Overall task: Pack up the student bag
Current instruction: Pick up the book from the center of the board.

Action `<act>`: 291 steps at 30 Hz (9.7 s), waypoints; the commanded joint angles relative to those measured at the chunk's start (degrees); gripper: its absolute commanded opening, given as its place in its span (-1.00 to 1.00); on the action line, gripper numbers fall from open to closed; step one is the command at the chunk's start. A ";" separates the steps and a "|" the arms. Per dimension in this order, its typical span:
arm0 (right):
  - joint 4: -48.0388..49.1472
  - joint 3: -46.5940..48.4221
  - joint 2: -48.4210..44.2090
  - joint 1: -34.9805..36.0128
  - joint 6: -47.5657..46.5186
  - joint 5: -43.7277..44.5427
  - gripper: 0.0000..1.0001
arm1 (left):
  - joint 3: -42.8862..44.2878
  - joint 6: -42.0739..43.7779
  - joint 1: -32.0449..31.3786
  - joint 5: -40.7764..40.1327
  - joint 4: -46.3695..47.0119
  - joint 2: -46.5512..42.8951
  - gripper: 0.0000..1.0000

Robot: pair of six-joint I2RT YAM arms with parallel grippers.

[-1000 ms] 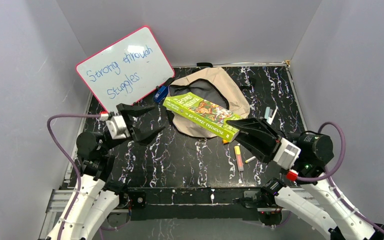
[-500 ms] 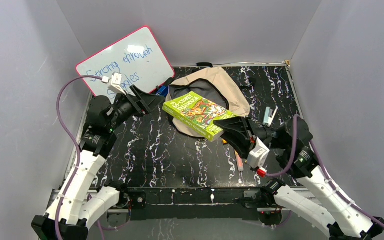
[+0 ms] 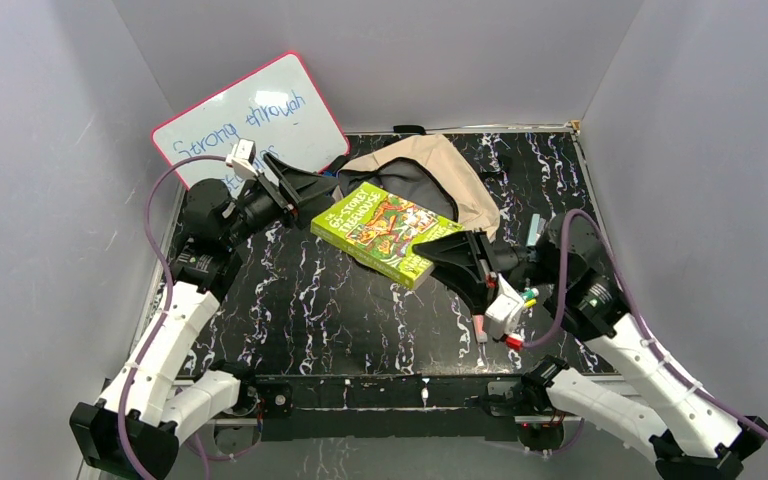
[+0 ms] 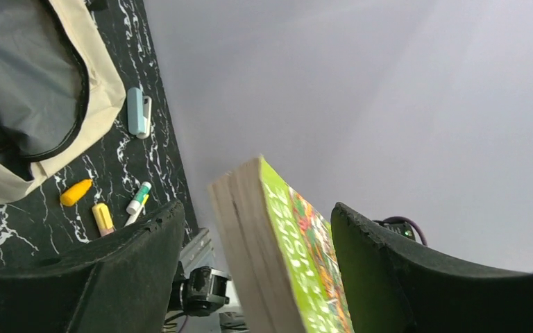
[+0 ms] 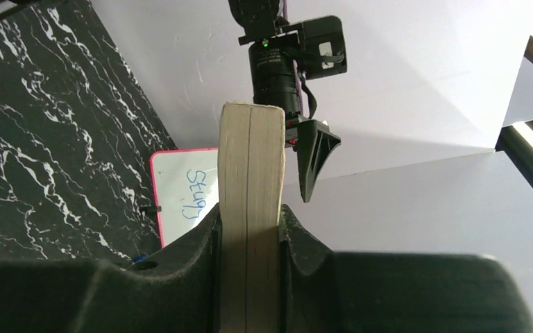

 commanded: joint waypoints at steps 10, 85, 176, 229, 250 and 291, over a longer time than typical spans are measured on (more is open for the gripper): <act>-0.44 11.10 7.61 -0.08 -20.71 -3.36 -1.00 | 0.44 -5.30 -0.12 9.89 8.48 1.51 0.49; 25.98 -11.77 4.69 -0.08 98.52 65.32 0.88 | -3.15 0.07 13.55 4.13 41.61 14.72 -1.00; 91.67 -2.68 42.97 -20.35 153.80 10.79 -1.00 | -9.98 6.28 12.67 15.16 34.21 13.74 0.62; 59.94 1.24 39.90 -25.53 131.67 6.24 -1.00 | -5.68 5.65 3.54 17.32 31.64 14.47 -0.18; 43.50 3.52 38.05 -25.57 118.11 11.81 -0.09 | -9.98 5.30 3.68 12.31 36.26 14.52 -1.00; -9.69 33.11 72.17 -4.36 58.15 71.94 0.56 | -9.46 28.69 11.70 -10.48 -3.92 2.04 -1.00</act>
